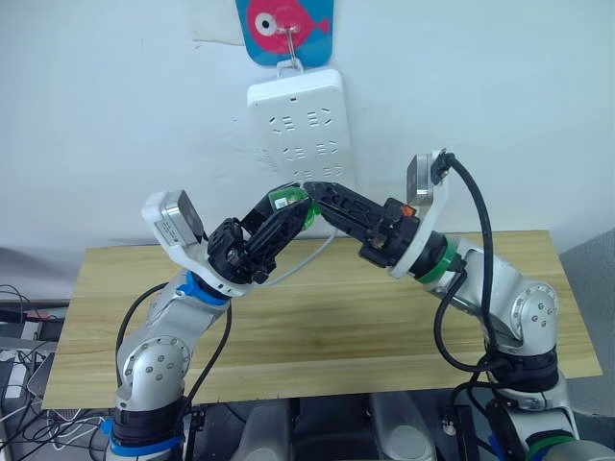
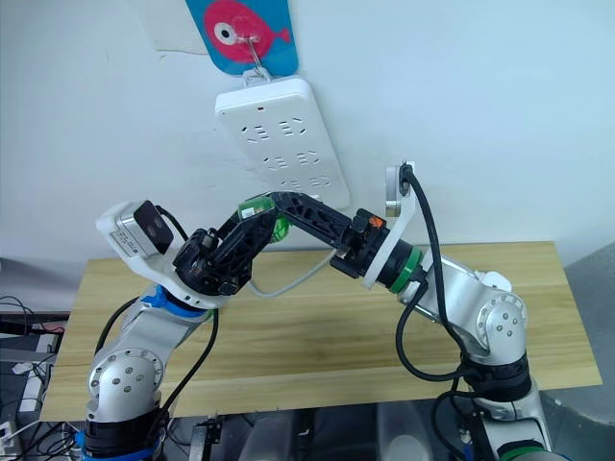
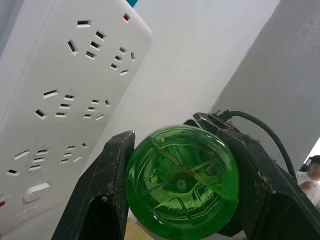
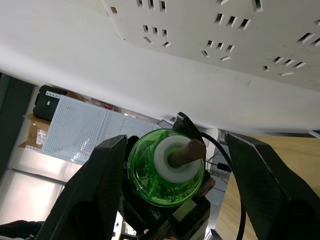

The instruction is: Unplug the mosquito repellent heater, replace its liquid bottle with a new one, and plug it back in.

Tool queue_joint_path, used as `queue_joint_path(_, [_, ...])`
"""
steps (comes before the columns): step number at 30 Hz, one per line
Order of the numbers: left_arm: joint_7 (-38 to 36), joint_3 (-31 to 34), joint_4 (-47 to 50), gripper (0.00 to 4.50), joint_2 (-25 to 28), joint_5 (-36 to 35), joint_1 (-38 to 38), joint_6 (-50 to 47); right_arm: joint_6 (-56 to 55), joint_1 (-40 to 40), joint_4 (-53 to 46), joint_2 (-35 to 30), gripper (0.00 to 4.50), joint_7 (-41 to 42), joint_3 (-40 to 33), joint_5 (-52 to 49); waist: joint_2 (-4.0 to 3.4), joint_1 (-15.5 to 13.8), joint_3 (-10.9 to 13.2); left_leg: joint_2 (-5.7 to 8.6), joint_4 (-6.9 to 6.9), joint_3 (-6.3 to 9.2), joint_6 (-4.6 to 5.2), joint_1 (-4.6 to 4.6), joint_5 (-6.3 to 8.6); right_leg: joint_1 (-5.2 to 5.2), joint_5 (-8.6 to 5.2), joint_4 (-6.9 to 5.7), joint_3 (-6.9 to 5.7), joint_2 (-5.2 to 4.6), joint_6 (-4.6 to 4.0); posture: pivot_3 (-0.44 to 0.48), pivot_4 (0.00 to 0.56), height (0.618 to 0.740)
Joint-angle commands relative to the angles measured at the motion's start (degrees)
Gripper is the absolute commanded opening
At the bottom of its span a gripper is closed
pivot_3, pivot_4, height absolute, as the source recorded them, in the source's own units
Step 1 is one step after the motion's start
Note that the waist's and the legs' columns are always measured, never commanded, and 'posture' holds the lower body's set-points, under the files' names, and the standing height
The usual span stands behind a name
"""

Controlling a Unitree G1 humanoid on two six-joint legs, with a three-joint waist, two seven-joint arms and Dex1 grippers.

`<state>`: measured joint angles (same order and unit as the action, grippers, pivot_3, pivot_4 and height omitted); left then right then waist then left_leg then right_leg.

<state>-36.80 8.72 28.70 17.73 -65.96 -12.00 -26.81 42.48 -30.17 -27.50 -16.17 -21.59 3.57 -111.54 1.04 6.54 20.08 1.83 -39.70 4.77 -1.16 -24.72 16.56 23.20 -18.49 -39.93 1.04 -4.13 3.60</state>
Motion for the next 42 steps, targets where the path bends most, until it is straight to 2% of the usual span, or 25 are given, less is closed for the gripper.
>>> queue_joint_path(1, [0.1,-0.26,1.47,2.31,-0.56,-0.05,-0.83,0.76,-0.11,0.43,-3.29,1.03,2.06,-0.57,0.49,-1.46,0.02,0.0,0.22,0.0,0.0,0.01,0.0,0.0,0.0,0.0,0.0,0.0,-0.01,0.0,0.0,-0.17,0.393,0.74])
queue_joint_path(5, [0.26,-0.17,1.52,2.31,-0.65,-0.11,-0.96,0.68,-0.62,0.36,-3.24,1.85,0.86,-1.38,0.21,-1.46,0.03,0.0,0.36,0.0,0.0,0.0,-0.04,0.0,-0.03,0.01,0.0,0.01,-0.01,0.0,0.0,-0.169,0.392,0.74])
queue_joint_path(14, [2.59,-0.08,1.77,2.31,-0.99,-0.29,-0.85,0.27,-0.97,0.48,-3.62,2.26,0.85,-1.86,-0.01,-1.46,0.02,0.01,0.46,-0.01,0.03,0.0,-0.05,-0.01,-0.03,0.01,0.0,0.03,-0.01,0.0,0.0,-0.169,0.388,0.74])
queue_joint_path(24, [4.87,-0.11,1.75,2.31,1.51,-3.54,0.18,-3.7,-1.64,0.61,-4.33,2.29,0.85,-1.87,-0.21,-1.46,0.02,0.02,0.46,-0.01,0.05,0.0,-0.05,0.0,-0.03,0.02,0.0,0.03,-0.01,0.0,0.0,-0.171,0.385,0.74])
queue_joint_path(27, [4.6,0.22,1.7,3.29,2.27,-5.24,0.3,-4.65,-1.75,0.67,-4.43,2.33,0.85,-1.89,-0.25,-1.46,0.01,0.02,0.47,-0.02,0.05,0.0,-0.05,0.0,-0.03,0.03,0.0,0.03,-0.01,0.0,0.0,-0.171,0.386,0.74])
queue_joint_path(31, [1.57,0.03,2.5,4.41,2.68,-2.22,1.23,-2.79,-1.99,0.74,-4.31,2.41,0.85,-2.0,-0.51,-1.46,0.0,0.0,0.49,-0.02,0.07,0.0,-0.06,0.0,-0.03,0.04,0.0,0.03,-0.01,0.0,0.0,-0.169,0.387,0.74])
queue_joint_path(42, [-1.62,1.38,3.14,4.46,4.34,-2.97,2.28,-2.94,-1.38,0.64,-3.67,1.12,0.85,-1.5,-1.14,-1.46,-0.03,0.01,0.66,-0.02,0.09,0.0,-0.07,0.0,-0.04,0.05,0.0,0.05,-0.01,0.0,0.0,-0.169,0.385,0.74])
